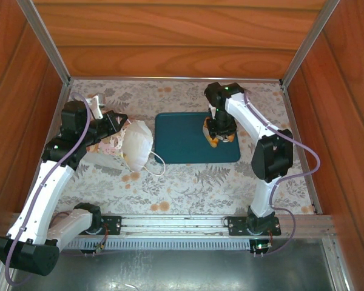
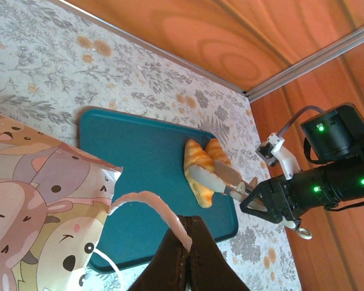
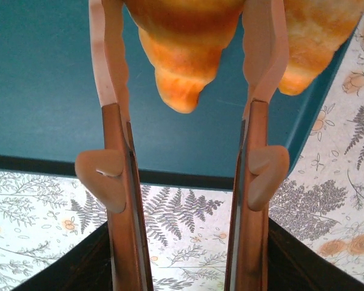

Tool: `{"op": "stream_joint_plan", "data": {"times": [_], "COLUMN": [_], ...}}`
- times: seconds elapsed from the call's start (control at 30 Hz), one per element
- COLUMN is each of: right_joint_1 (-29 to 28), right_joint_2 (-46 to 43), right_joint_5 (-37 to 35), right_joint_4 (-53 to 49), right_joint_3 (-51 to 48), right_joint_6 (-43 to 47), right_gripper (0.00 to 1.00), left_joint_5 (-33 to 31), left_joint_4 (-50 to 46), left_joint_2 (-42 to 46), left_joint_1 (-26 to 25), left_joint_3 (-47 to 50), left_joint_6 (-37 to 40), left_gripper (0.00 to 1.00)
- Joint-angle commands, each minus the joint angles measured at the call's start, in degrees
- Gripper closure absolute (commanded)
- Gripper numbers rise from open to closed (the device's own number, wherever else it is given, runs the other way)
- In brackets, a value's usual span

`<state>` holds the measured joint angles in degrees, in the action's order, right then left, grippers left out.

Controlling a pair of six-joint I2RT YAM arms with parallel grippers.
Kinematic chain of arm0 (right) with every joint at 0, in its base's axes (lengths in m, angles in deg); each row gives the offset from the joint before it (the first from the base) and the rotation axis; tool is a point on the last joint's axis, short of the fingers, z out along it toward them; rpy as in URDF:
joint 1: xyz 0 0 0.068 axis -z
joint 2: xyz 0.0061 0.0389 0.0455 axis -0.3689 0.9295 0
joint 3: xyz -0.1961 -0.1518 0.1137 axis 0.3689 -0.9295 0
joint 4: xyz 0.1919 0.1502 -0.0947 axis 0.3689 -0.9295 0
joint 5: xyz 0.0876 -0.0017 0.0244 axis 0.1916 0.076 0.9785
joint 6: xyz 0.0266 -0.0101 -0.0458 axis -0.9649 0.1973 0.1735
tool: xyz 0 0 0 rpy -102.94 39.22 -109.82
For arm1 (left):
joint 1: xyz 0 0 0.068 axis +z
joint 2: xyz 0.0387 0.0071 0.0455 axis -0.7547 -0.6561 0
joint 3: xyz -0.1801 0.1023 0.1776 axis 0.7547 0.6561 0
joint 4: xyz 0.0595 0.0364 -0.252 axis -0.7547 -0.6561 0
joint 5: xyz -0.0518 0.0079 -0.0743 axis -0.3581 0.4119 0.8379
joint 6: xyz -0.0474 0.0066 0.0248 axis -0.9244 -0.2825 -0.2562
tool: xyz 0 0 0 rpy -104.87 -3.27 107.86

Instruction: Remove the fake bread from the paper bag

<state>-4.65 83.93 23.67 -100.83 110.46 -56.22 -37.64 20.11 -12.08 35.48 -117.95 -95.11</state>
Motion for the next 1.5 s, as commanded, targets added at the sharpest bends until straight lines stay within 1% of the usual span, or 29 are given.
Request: {"op": "stream_joint_plan", "data": {"times": [0.0,0.17,0.37,0.47,0.63,0.83,1.1,1.3,1.47], "right_joint_1": [0.0,0.0,0.0,-0.1,-0.1,-0.1,-0.1,-0.1,-0.2], "right_joint_2": [0.4,1.8,3.4,2.9,1.6,2.3,2.6,1.4,-1.7], "right_joint_5": [-0.3,-0.6,-2.7,-2.9,-3.2,-4.2,-5.9,-3.6,-1.2], "right_joint_4": [-0.3,0.0,-2.1,-1.5,0.0,-0.9,-0.7,0.0,1.5], "right_joint_3": [2.3,3.3,5.0,4.8,3.9,3.3,3.5,3.3,2.5], "right_joint_6": [-3.8,-3.4,-2.0,-1.1,-0.3,-0.5,-0.5,0.3,1.5], "right_gripper": [0.44,0.44,0.38,0.37,0.38,0.41,0.39,0.36,0.34], "left_joint_5": [0.9,0.9,1.0,1.1,1.6,1.6,1.6,1.8,1.9], "left_joint_4": [1.9,2.1,2.3,2.4,2.8,3.1,3.2,3.3,3.3], "left_joint_2": [0.4,0.8,0.6,0.5,0.2,0.2,0.2,-0.2,-0.1], "left_joint_1": [-0.2,-0.2,-0.2,-0.2,-0.2,-0.2,-0.2,-0.2,-0.2], "left_joint_3": [0.3,0.7,0.7,0.7,0.8,0.9,0.8,0.6,0.5], "left_joint_6": [0.5,0.5,0.3,0.1,-0.3,-0.6,-0.8,-1.0,-0.9], "left_gripper": [1.00,1.00,1.00,1.00,1.00,1.00,1.00,1.00,1.00]}}
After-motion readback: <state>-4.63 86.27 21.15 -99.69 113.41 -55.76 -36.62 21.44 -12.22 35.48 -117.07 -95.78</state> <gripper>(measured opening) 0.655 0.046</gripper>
